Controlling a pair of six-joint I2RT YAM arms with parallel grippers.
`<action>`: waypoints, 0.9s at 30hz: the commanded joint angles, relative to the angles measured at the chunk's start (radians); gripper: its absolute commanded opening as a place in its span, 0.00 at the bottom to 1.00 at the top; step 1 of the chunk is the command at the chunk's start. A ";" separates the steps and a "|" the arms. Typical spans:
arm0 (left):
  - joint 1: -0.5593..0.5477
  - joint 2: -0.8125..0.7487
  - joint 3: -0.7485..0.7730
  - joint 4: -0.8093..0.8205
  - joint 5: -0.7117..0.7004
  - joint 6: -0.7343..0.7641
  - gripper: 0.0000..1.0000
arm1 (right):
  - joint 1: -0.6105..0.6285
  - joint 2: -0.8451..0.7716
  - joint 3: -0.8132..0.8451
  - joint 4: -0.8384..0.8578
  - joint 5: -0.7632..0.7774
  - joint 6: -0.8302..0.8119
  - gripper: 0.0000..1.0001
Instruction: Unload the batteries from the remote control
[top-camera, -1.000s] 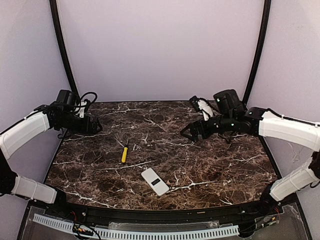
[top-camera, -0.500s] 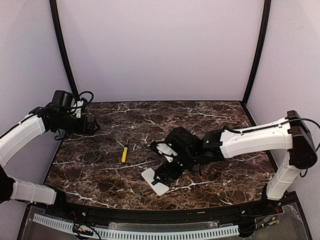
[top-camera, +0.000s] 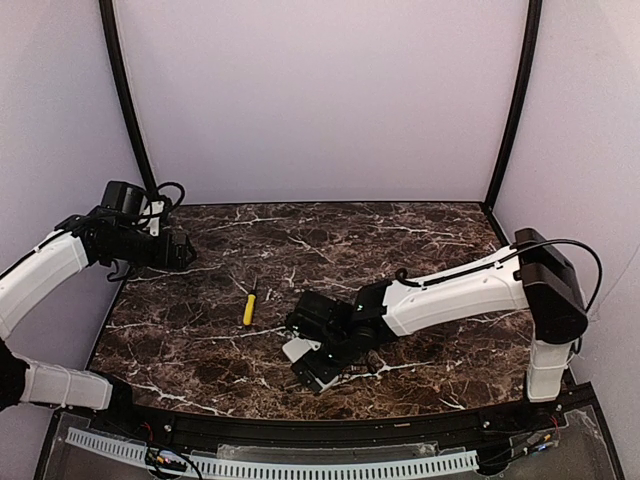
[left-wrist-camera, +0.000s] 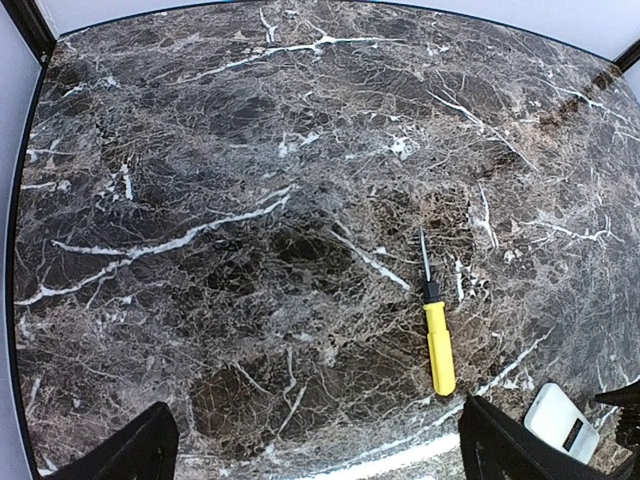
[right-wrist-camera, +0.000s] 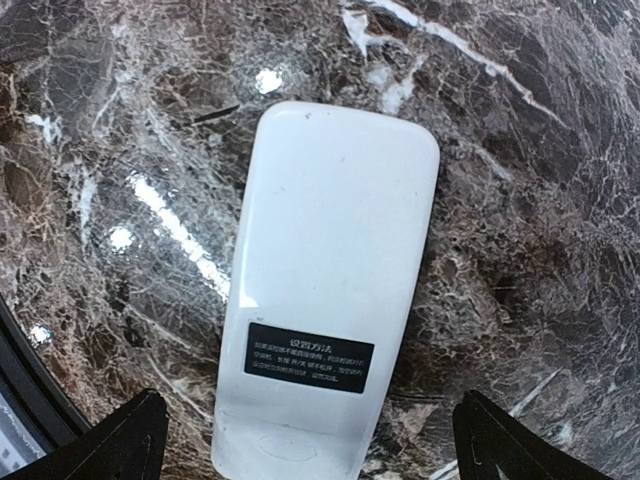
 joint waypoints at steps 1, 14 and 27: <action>-0.003 -0.021 -0.016 -0.026 -0.019 0.012 0.99 | 0.029 0.040 0.048 -0.088 0.068 0.055 0.98; -0.004 -0.010 -0.015 -0.030 -0.035 0.014 0.98 | 0.059 0.084 0.069 -0.141 0.113 0.080 0.89; -0.003 -0.007 -0.015 -0.035 -0.053 0.017 0.98 | 0.063 0.090 0.045 -0.121 0.092 0.074 0.64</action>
